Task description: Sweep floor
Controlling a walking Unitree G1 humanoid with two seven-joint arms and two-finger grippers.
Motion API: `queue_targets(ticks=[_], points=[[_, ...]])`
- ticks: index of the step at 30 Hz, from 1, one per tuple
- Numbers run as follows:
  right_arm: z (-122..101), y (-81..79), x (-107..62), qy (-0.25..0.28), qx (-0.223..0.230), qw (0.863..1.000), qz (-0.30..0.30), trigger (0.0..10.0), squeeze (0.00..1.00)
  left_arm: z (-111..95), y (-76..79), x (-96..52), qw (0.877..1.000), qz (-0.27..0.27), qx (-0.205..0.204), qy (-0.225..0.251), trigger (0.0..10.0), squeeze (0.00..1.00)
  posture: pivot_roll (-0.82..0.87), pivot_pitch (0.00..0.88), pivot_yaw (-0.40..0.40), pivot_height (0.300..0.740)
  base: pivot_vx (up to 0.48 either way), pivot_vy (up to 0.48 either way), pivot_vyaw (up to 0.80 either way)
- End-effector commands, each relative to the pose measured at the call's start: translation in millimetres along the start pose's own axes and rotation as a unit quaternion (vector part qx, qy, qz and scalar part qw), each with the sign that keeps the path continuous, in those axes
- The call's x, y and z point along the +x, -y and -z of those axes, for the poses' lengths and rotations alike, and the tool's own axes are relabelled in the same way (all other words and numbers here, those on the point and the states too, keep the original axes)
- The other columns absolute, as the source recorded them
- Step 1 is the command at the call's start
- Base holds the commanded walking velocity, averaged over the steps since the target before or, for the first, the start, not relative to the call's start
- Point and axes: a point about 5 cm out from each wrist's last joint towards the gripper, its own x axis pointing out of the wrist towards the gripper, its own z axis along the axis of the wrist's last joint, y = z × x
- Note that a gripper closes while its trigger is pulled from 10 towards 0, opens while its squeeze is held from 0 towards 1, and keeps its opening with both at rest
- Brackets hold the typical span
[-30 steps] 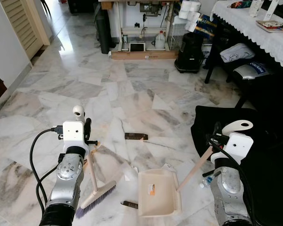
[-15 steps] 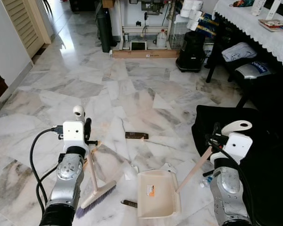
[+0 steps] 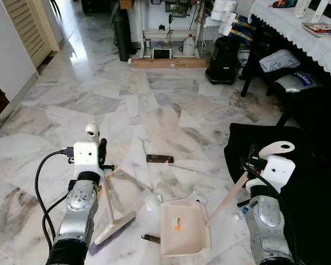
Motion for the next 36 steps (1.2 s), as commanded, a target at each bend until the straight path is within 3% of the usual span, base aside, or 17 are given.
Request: queue_targets(ticks=[1,27,28,30,36], points=[[-11.0,-2.3,5.4,0.023,0.008,1.000,0.000,10.0,0.00,-6.8,0.3,2.8,1.000,0.001,0.004,0.019,10.0,0.00,-0.07,0.024,0.011,0.740,0.000,0.000,0.00],[-11.0,-2.3,5.4,0.023,0.008,1.000,0.000,10.0,0.00,-6.8,0.3,2.8,1.000,0.001,0.004,0.019,10.0,0.00,-0.07,0.024,0.011,0.740,0.000,0.000,0.00],[-12.0,-2.4,5.5,0.028,0.003,1.000,-0.002,10.0,0.00,-6.8,0.4,2.8,1.000,0.002,0.004,0.020,10.0,0.00,0.00,0.000,0.000,0.740,0.000,0.000,0.00],[-8.7,8.3,1.2,0.023,-0.020,1.000,0.005,10.0,0.00,-6.2,0.7,3.0,1.000,0.001,0.005,0.018,10.0,0.00,-0.07,0.048,0.013,0.740,0.000,0.000,0.00],[-9.1,7.3,1.5,0.024,-0.020,1.000,0.004,10.0,0.00,-6.6,1.5,3.0,1.000,0.001,0.006,0.019,10.0,0.00,-0.07,0.045,0.013,0.740,0.000,0.000,0.00]])
